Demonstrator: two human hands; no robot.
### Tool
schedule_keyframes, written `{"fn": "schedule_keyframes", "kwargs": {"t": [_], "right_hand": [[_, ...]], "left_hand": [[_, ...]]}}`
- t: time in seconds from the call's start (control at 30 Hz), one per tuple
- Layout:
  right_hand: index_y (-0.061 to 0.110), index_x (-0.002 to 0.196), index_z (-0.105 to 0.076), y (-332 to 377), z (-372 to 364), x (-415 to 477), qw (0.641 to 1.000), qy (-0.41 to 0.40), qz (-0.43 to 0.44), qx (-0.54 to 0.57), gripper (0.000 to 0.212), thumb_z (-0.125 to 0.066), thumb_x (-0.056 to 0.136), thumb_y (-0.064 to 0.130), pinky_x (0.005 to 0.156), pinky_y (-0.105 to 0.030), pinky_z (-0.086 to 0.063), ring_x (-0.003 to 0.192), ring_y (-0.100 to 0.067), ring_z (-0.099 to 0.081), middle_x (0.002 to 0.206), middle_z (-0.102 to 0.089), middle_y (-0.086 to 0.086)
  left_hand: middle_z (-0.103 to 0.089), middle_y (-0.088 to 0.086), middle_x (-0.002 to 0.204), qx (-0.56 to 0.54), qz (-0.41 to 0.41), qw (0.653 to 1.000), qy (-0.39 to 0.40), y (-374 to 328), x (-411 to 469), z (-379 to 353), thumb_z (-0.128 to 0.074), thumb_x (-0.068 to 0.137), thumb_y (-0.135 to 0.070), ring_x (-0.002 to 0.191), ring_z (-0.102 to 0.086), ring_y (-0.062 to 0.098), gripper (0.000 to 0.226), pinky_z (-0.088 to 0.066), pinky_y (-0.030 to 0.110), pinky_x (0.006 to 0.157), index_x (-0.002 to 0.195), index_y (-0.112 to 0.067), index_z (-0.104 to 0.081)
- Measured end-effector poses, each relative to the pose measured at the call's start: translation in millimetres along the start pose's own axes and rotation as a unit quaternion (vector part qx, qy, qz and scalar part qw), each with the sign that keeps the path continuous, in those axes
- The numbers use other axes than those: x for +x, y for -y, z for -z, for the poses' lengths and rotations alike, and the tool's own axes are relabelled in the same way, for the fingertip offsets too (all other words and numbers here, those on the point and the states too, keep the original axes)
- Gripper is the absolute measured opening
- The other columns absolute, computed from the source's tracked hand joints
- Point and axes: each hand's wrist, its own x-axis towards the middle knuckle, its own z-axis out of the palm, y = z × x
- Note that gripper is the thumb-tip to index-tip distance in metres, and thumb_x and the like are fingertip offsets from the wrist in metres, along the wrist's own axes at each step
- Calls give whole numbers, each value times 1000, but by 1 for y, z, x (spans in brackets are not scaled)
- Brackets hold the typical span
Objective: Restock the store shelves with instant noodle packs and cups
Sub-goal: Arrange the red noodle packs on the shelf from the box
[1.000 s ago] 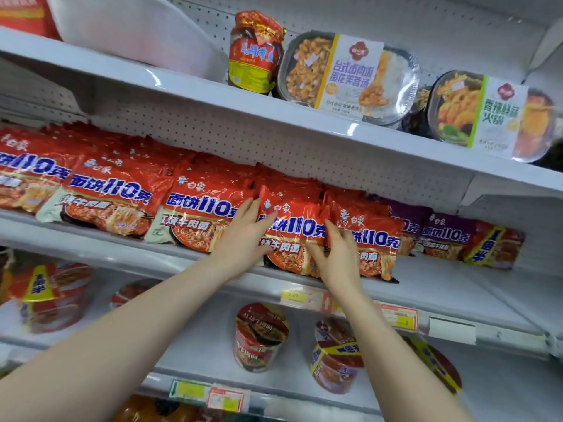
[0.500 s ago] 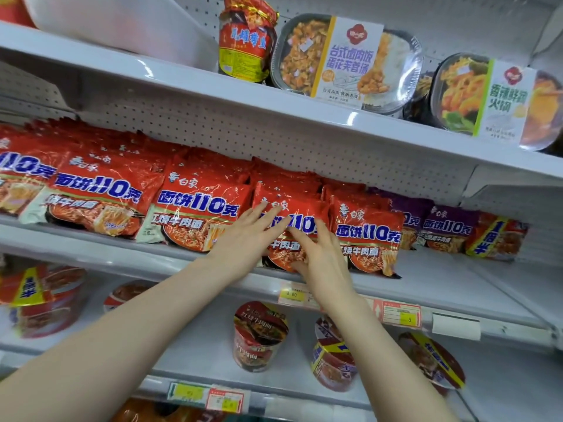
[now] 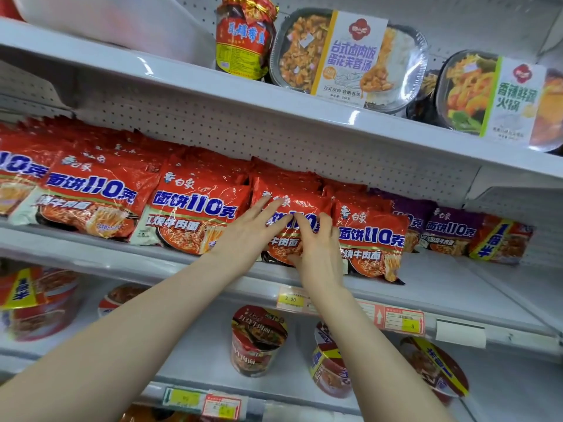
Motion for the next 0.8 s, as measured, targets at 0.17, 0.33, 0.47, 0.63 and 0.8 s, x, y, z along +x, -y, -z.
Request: {"fn": "schedule_keyframes", "kwargs": {"t": [0.17,0.33,0.47,0.63,0.8], "right_hand": [[27,149,-37,-3,-2,-8,1000,-4,9,12,76,-77,84,21,98,-43,-50,129,-32,-36,146,-31,-13],[21,137,-54,3,0,-14,999,-50,15,-2,62,-79,81,30,94,-47,-50,119,-35,-48,135,-48,-14],[24,139,-53,26,4,-11,996,-80,40,9,58,-75,85,29,96,-48,-46,125,-34,-46,141,-48,-13],[23,139,-54,83,-2,-11,991,-60,104,58,58,-74,86,22,103,-46,-43,130,-35,-44,145,-46,-14],[29,145,-47,122,-17,2,992,8,125,16,65,-74,86,28,108,-49,-37,136,-39,-39,152,-40,-14]], "left_hand": [[-37,11,155,-7,-4,1000,-11,6,-9,-10,-87,66,-5,143,-34,31,88,-57,33,81,143,-22,-48],[-33,12,157,-44,-1,999,-17,11,-21,2,-79,77,-9,146,-27,32,75,-57,43,87,144,-18,-45],[-39,15,153,-38,20,998,-37,27,-40,14,-81,76,-14,142,-34,35,73,-39,49,107,142,-13,-49],[-43,18,149,-1,40,999,-35,80,-72,26,-81,77,-17,137,-40,40,71,-34,52,110,141,-8,-50],[-17,10,162,17,40,998,42,129,-87,35,-67,90,-31,149,-17,35,79,-20,52,120,154,-17,-24]]}}
